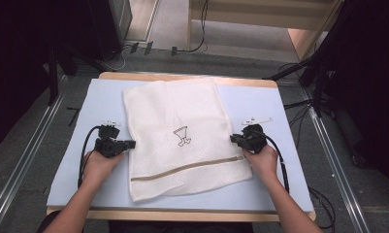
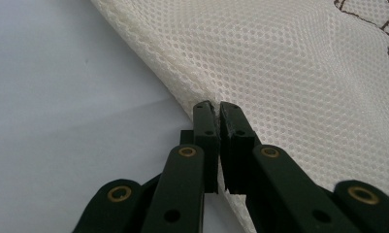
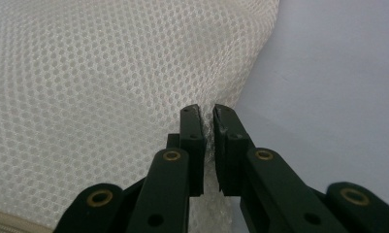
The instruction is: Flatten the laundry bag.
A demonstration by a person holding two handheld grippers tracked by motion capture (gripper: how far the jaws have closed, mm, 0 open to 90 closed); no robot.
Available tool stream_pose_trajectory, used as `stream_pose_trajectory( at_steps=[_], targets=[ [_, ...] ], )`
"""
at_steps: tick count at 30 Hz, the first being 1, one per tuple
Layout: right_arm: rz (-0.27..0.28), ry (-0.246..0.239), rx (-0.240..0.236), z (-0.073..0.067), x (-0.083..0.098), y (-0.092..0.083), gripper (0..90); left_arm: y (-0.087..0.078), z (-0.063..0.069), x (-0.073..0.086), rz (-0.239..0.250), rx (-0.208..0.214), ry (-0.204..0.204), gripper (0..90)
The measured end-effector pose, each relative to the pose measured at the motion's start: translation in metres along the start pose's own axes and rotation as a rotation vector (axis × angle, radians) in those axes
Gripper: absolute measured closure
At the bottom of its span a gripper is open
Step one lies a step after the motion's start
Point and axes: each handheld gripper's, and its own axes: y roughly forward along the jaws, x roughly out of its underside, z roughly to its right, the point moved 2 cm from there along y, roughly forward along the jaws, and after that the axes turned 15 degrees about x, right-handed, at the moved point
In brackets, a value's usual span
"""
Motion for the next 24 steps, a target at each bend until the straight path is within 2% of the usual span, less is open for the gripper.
stream_pose_trajectory(
  at_steps=[3, 10, 14, 17, 24],
  targets=[
    [0.002, 0.02, -0.005, 0.002, 0.0, -0.003, 85.0, 0.0, -0.004, -0.007, 0.024, 0.021, -0.006, 87.8],
    [-0.015, 0.028, -0.009, 0.001, 0.008, -0.008, 84.1, 0.006, -0.013, -0.026, 0.047, 0.008, 0.022, 87.7],
    [-0.029, 0.025, -0.007, -0.003, 0.012, -0.011, 83.9, 0.009, -0.019, -0.035, 0.055, 0.006, 0.01, 87.7],
    [-0.034, 0.031, -0.008, -0.005, 0.015, -0.013, 83.8, 0.011, -0.023, -0.042, 0.053, 0.003, 0.017, 87.9],
    [-0.034, 0.014, -0.004, -0.011, 0.01, -0.004, 83.7, 0.013, -0.04, -0.054, 0.073, 0.025, 0.006, 87.9]
  ],
)
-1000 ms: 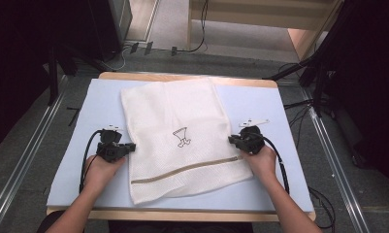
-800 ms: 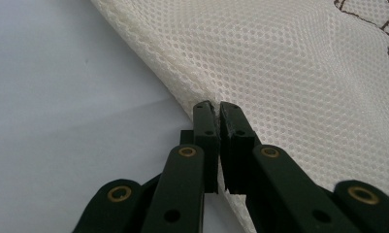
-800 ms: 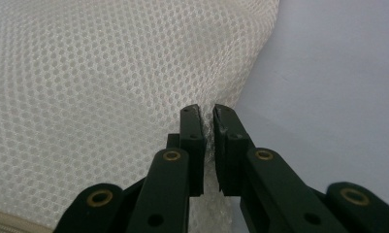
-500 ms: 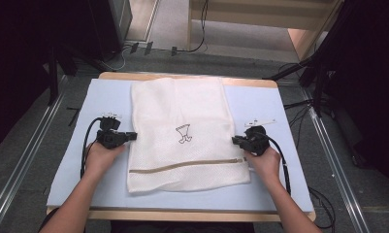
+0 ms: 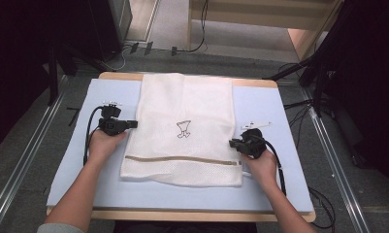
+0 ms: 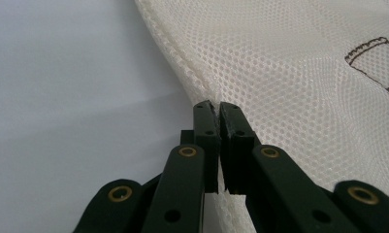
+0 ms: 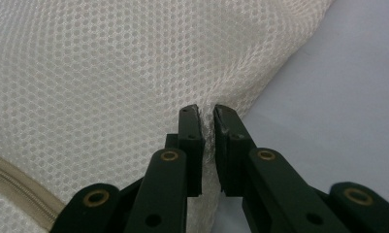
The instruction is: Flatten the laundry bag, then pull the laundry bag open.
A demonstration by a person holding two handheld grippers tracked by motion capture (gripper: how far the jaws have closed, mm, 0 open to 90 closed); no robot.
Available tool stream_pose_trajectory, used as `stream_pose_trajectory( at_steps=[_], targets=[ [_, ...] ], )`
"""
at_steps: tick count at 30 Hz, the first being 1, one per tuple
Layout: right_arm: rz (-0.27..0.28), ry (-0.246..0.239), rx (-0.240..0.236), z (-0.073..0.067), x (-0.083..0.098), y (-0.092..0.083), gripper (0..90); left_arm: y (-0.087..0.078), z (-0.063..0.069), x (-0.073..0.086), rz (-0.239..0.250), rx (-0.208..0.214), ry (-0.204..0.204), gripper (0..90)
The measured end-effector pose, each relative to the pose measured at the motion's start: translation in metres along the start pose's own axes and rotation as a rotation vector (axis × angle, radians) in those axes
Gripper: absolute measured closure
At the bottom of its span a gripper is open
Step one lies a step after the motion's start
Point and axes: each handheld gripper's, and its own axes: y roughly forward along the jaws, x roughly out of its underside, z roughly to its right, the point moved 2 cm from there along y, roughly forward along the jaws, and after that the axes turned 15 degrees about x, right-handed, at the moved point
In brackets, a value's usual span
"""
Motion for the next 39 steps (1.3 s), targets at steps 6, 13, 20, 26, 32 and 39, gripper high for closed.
stream_pose_trajectory(
  at_steps=[6, 13, 20, 26, 32, 39],
  targets=[
    [0.027, 0.026, -0.011, 0.004, -0.003, 0.008, 80.5, 0.001, -0.008, -0.005, 0.011, 0.011, -0.007, 86.5],
    [0.031, 0.012, -0.012, 0.009, -0.002, 0.002, 68.5, -0.005, -0.001, -0.004, 0.004, 0.036, 0.019, 67.0],
    [0.049, 0.028, -0.018, 0.016, -0.001, -0.009, 61.7, -0.009, 0.006, -0.001, -0.013, 0.054, 0.032, 39.9],
    [0.049, 0.036, -0.035, 0.018, -0.001, -0.014, 58.1, -0.017, 0.015, -0.001, 0.014, 0.103, 0.047, 29.9],
    [0.074, 0.026, -0.049, 0.016, -0.002, -0.019, 60.8, -0.02, 0.023, -0.002, 0.004, 0.143, 0.08, 26.5],
    [0.077, 0.024, -0.056, 0.012, 0.0, -0.032, 60.9, -0.025, 0.04, -0.003, -0.022, 0.142, 0.085, 35.8]
  ],
)
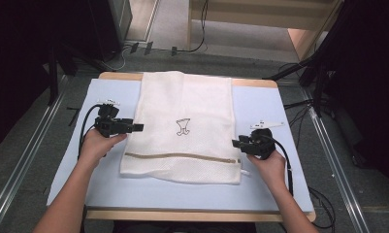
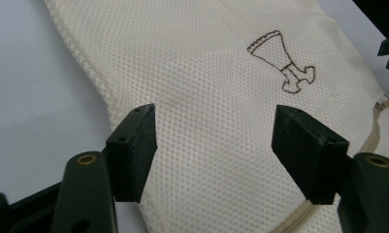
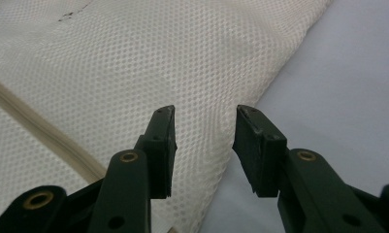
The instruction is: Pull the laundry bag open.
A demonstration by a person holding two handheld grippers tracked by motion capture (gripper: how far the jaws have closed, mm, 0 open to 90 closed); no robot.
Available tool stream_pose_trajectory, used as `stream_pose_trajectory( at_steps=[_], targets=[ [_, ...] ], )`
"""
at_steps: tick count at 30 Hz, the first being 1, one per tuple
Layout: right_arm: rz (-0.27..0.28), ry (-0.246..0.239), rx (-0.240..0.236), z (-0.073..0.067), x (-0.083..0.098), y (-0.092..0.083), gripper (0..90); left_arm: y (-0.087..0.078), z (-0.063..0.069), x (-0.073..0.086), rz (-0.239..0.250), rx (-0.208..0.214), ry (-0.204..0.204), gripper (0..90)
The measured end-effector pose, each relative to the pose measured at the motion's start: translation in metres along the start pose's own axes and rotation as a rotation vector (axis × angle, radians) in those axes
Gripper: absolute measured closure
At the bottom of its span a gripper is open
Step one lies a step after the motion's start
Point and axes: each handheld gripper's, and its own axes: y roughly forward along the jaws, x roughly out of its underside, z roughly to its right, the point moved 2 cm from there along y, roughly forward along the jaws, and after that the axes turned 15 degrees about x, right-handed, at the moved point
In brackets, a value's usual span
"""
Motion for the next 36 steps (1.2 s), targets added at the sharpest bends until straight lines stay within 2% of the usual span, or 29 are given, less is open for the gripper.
stream_pose_trajectory(
  at_steps=[6, 12, 14, 17, 20, 22, 26, 31, 36],
  targets=[
    [-0.014, -0.019, -0.016, -0.008, 0.008, -0.012, 62.1, 0.005, 0.024, -0.001, -0.026, 0.0, 0.031, 40.1],
    [-0.03, -0.045, -0.033, -0.014, 0.022, -0.024, 66.3, 0.012, 0.052, 0.0, -0.034, 0.066, 0.08, 54.7],
    [-0.042, -0.05, -0.035, -0.016, 0.026, -0.025, 68.8, 0.017, 0.061, 0.001, -0.042, 0.081, 0.095, 57.1],
    [-0.059, -0.069, -0.033, -0.017, 0.03, -0.023, 75.6, 0.026, 0.073, 0.0, -0.055, 0.101, 0.121, 64.4],
    [-0.081, -0.055, -0.028, -0.014, 0.032, -0.02, 85.1, 0.036, 0.083, 0.0, -0.066, 0.121, 0.145, 70.9],
    [-0.088, -0.04, -0.039, -0.012, 0.033, -0.018, 90.0, 0.042, 0.089, 0.001, -0.072, 0.116, 0.172, 76.0],
    [-0.117, -0.035, -0.054, -0.01, 0.036, -0.011, 90.0, 0.053, 0.093, 0.001, -0.092, 0.151, 0.166, 76.6],
    [-0.121, -0.004, -0.093, -0.012, 0.037, -0.007, 90.0, 0.063, 0.097, 0.002, -0.121, 0.162, 0.186, 75.5],
    [-0.119, -0.038, -0.1, -0.02, 0.036, -0.009, 90.0, 0.073, 0.102, 0.003, -0.145, 0.166, 0.195, 68.2]
  ],
)
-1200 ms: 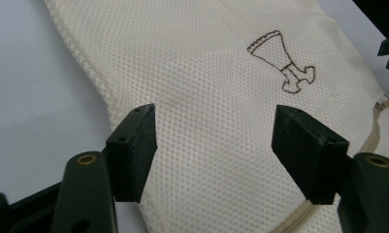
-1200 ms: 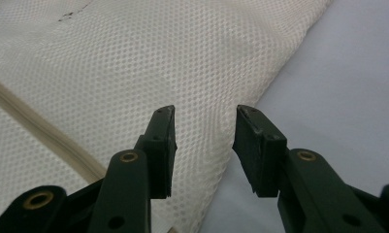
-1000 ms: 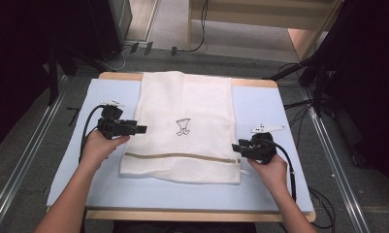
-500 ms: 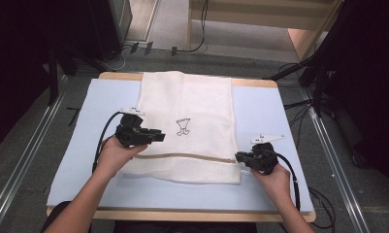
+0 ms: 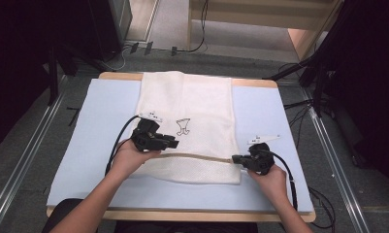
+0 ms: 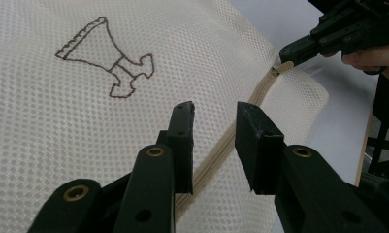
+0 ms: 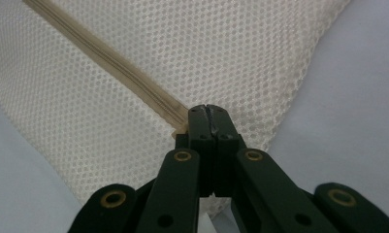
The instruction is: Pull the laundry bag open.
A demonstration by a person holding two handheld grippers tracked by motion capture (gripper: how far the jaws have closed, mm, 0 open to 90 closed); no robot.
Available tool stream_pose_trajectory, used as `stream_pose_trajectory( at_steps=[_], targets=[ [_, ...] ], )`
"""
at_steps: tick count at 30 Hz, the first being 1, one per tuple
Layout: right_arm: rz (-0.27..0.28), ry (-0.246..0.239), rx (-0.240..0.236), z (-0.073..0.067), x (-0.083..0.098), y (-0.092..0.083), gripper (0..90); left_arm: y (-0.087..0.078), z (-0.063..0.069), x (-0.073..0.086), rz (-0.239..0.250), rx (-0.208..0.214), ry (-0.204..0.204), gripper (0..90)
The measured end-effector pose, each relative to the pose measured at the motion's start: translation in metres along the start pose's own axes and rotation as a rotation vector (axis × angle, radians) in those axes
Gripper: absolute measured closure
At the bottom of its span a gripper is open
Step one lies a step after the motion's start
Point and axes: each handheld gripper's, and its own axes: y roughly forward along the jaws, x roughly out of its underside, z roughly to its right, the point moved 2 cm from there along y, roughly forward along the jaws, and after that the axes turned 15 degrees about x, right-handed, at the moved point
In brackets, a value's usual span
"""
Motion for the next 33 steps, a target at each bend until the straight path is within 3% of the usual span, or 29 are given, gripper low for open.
stream_pose_trajectory(
  at_steps=[8, 11, 14, 19, 25, 33],
  targets=[
    [0.029, -0.025, 0.002, -0.009, -0.006, 0.0, 90.0, 0.02, 0.01, -0.004, -0.025, 0.032, 0.031, 59.9],
    [0.029, -0.028, 0.01, -0.006, -0.005, 0.0, 90.0, 0.031, 0.015, -0.009, -0.021, 0.065, 0.025, 58.2],
    [0.02, -0.027, 0.025, -0.003, -0.004, -0.001, 90.0, 0.041, 0.019, -0.012, -0.045, 0.063, 0.043, 57.0],
    [0.015, -0.03, 0.03, 0.002, -0.002, -0.001, 90.0, 0.06, 0.026, -0.019, -0.054, 0.112, 0.051, 65.9],
    [0.0, -0.039, 0.038, 0.003, 0.0, 0.003, 90.0, 0.087, 0.033, -0.026, -0.098, 0.117, 0.067, 66.0],
    [0.014, -0.075, 0.048, 0.0, 0.002, 0.006, 90.0, 0.111, 0.033, -0.028, -0.142, 0.124, 0.037, 73.7]
  ],
)
